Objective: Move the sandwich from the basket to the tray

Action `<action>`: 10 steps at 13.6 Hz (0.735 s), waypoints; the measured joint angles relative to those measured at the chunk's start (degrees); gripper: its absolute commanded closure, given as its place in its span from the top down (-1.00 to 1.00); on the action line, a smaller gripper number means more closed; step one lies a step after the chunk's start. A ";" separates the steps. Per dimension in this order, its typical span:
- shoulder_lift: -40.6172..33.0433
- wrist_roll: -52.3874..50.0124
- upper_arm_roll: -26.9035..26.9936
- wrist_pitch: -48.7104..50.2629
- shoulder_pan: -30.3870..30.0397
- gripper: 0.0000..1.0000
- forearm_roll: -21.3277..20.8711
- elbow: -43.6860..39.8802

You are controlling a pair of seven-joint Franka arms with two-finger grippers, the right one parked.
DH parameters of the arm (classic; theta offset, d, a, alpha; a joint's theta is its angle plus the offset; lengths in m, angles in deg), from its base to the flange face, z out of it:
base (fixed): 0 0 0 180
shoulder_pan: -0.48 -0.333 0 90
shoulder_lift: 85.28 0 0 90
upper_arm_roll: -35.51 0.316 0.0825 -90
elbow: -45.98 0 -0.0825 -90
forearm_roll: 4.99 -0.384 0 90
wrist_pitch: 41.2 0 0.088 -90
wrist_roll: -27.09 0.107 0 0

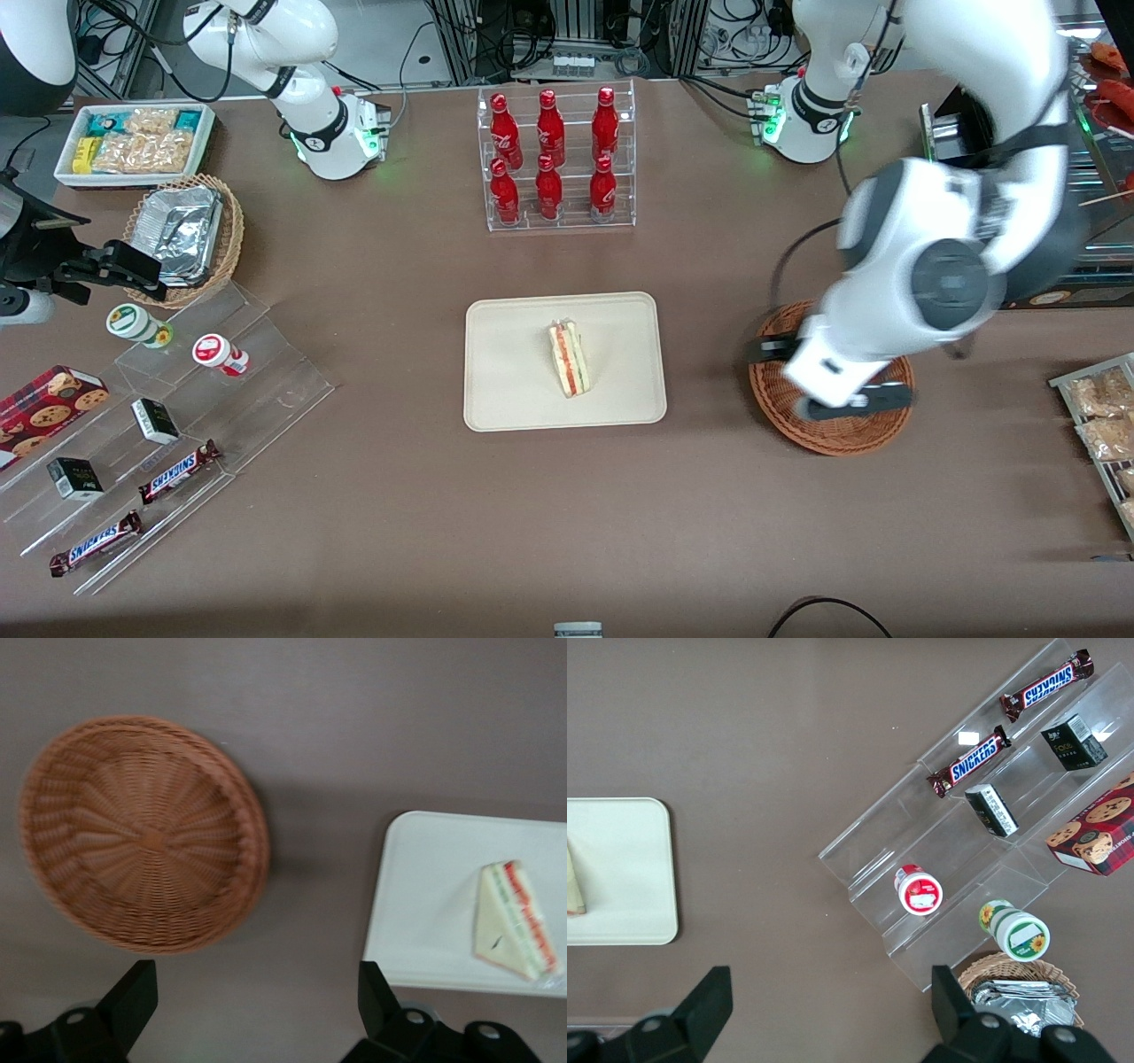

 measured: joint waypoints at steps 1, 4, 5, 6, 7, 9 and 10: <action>-1.08 2.62 0.01 0.86 -1.69 1.00 0.00 0.54; -4.76 7.89 0.01 1.40 -4.91 1.00 0.00 3.80; -6.09 8.84 0.01 1.46 -5.35 1.00 0.00 5.04; -7.43 9.45 0.02 1.54 -5.57 1.00 0.00 6.25; -8.92 9.92 0.03 1.62 -5.80 1.00 -0.01 7.49; -12.17 11.68 0.02 1.85 -6.75 1.00 -0.02 10.00; -13.85 12.43 -0.10 2.14 -7.45 1.00 -0.03 11.09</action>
